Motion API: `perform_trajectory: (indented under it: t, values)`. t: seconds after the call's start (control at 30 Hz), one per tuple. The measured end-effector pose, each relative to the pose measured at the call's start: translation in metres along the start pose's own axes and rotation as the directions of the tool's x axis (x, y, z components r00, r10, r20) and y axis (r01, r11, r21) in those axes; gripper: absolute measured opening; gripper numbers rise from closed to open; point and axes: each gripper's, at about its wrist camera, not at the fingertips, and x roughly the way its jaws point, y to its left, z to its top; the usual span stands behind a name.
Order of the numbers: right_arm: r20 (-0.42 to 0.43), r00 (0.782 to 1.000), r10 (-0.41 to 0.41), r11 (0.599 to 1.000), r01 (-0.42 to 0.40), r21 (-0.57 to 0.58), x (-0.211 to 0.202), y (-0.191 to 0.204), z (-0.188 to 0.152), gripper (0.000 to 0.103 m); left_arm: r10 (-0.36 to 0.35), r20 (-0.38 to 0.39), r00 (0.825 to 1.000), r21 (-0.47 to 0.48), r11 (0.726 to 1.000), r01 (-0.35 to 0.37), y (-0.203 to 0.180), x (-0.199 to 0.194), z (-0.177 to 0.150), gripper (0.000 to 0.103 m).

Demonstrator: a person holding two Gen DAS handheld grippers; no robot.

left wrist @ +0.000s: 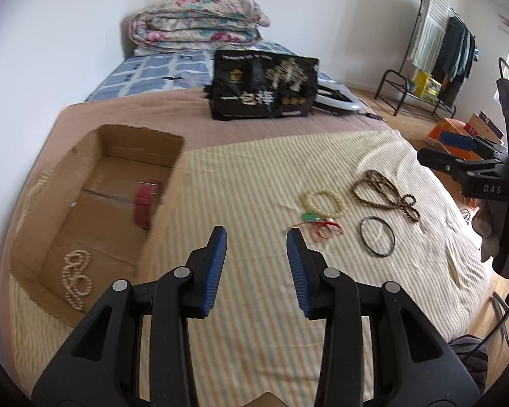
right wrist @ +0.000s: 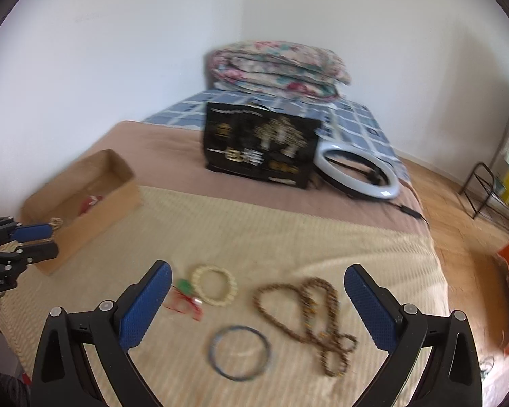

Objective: Organize jewelry
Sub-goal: 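Move both tools back over the remaining jewelry on the bed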

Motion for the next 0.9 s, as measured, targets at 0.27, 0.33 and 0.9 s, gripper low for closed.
perform_trajectory:
  t: [0.27,0.33,0.9]
  values:
    - [-0.013,0.997,-0.082,0.996,0.082,0.026,0.004,-0.049,-0.03,0.103,-0.037,-0.043,0.998,0.045,0.998,0.039,-0.028,0.025,0.0,0.037]
    - [-0.021,0.995,-0.096,0.995,0.096,0.014,0.008,-0.056,-0.034,0.103,-0.046,-0.055,0.997,0.062,0.997,0.049,-0.037,0.033,0.0,0.037]
    - [-0.165,0.984,-0.073,0.997,0.078,0.027,0.051,-0.097,-0.071,0.103,-0.057,-0.181,0.982,0.207,0.974,0.094,-0.071,0.121,0.006,0.037]
